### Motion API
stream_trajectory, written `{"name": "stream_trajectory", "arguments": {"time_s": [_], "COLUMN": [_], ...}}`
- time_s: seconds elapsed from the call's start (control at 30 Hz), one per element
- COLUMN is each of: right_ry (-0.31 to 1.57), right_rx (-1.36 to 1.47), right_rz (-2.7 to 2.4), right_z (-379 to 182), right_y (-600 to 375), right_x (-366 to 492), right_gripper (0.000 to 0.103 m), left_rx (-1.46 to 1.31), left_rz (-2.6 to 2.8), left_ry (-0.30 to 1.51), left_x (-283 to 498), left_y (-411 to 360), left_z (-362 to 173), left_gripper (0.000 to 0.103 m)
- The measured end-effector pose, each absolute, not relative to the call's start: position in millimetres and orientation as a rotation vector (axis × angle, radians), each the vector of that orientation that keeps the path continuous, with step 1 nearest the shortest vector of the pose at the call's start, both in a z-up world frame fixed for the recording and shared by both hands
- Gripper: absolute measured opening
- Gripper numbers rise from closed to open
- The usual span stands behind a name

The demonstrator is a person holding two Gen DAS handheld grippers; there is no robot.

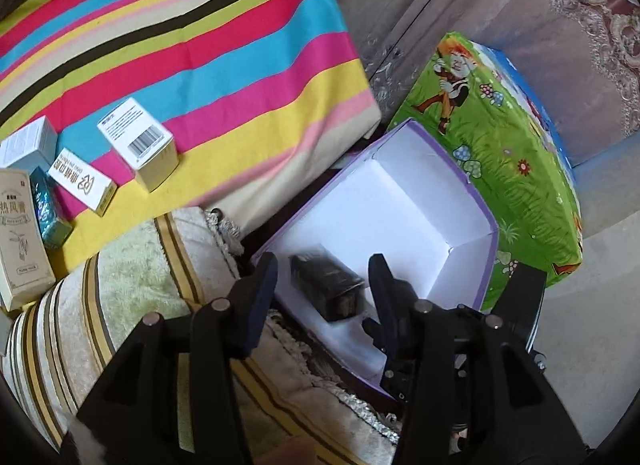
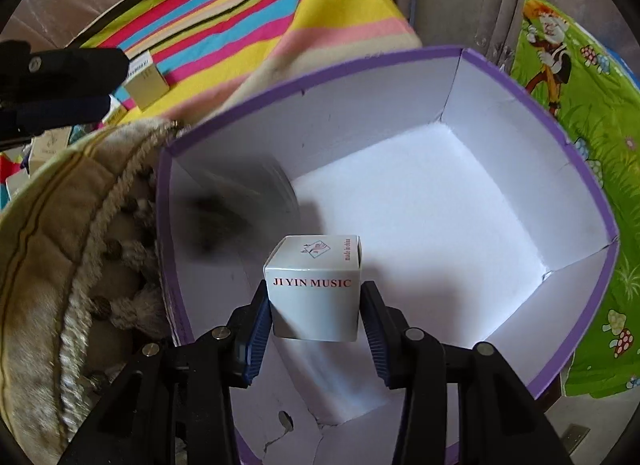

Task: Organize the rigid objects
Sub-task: 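Carry both held boxes over the purple-rimmed storage box, then open right gripper dropping JIYIN box while left gripper releases DORMI box inside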

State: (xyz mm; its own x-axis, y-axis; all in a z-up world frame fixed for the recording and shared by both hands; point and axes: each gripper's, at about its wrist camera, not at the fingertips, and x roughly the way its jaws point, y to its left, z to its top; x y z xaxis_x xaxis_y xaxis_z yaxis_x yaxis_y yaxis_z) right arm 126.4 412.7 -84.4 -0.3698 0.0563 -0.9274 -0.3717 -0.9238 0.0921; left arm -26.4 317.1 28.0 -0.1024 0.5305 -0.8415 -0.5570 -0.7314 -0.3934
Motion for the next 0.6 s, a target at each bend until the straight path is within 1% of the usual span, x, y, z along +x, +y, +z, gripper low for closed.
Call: {"name": "stream_trajectory", "arguments": {"time_s": [0.13,0.17,0.27,0.37,0.47,0.6], "right_ry": [0.442,0.451,0.432,0.432,0.457,0.497], "right_rx": [-1.575,-1.570,-1.586,-1.596,-1.605,-1.603], "right_rz": [2.332,2.330,2.329,2.335,2.333,2.345], "right_z": [-88,-88,-90,-96,-104,-108], "right_y": [422,424,423,420,420,418], "right_x": [131,132,132,134,134,132], "right_gripper": [0.046,0.046,0.046,0.047,0.047,0.047], "left_rx": [-1.496,-1.544,-1.654,-1.738,-1.742,-1.654], "left_rz": [1.815,1.756,1.654,1.626,1.650,1.764], "left_ry": [0.090,0.125,0.138,0.274,0.309,0.414], "left_x": [-33,-36,-44,-46,-49,-50], "left_y": [333,342,356,368,371,374], "left_z": [19,10,-11,-30,-34,-28], "left_gripper": [0.053,0.053,0.053,0.052,0.052,0.050]}}
